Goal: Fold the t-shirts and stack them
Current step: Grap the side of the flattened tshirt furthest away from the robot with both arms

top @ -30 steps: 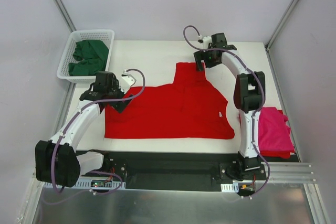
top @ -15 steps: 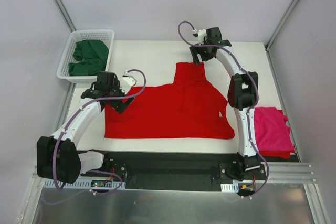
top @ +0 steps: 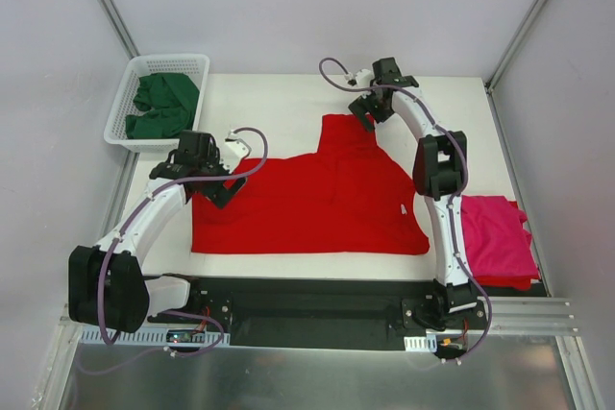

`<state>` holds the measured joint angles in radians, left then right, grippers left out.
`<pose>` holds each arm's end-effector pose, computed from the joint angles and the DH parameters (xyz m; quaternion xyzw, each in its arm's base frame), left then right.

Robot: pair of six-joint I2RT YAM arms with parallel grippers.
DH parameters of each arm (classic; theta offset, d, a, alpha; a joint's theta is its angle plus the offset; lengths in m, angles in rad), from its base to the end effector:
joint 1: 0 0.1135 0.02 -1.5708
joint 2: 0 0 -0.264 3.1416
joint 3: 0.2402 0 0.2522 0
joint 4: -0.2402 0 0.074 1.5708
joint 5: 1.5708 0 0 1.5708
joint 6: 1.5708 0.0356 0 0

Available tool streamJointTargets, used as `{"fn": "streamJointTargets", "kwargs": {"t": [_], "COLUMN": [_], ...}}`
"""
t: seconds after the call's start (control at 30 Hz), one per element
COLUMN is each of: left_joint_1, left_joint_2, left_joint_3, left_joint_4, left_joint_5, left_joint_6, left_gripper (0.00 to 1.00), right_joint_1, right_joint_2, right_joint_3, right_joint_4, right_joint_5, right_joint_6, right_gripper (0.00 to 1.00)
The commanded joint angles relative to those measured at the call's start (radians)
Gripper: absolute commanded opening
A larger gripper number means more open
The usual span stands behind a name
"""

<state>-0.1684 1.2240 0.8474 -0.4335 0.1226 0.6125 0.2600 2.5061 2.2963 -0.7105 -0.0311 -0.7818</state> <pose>0.2512 -0.0471 0.2483 0.3738 0.8484 0.0261 0.3740 0.5321 0.1427 0.1907 -0.4758 0.8193 -0.0682 0.3125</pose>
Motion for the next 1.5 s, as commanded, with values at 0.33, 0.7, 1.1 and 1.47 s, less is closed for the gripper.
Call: {"fn": "streamJointTargets", "kwargs": {"t": [0.33,0.7,1.1,1.47], "left_joint_1": [0.006,0.006,0.006,0.006], "left_joint_2": [-0.017,-0.014,-0.018,-0.021], "left_joint_3": [-0.001,0.001,-0.010,-0.010], "left_joint_4": [-0.016,-0.014,-0.014,-0.014], "left_joint_5": [0.015,0.011,0.011,0.011], "left_joint_6": [0.009,0.015,0.016,0.021], "left_gripper": [0.99,0.99,0.99,1.00], "right_joint_1": [0.061,0.071,0.074,0.074], "right_joint_2": [0.026,0.039,0.068,0.088], "right_joint_3": [-0.014,-0.014,-0.001,0.028], "right_joint_4": [0.074,-0.040,-0.153,-0.168], "right_joint_5": [0.042,-0.062,-0.086,-0.069], "right_joint_6": [-0.214,-0.255,-0.312,-0.307], "right_gripper": [0.93,0.89,0.75,0.44]}}
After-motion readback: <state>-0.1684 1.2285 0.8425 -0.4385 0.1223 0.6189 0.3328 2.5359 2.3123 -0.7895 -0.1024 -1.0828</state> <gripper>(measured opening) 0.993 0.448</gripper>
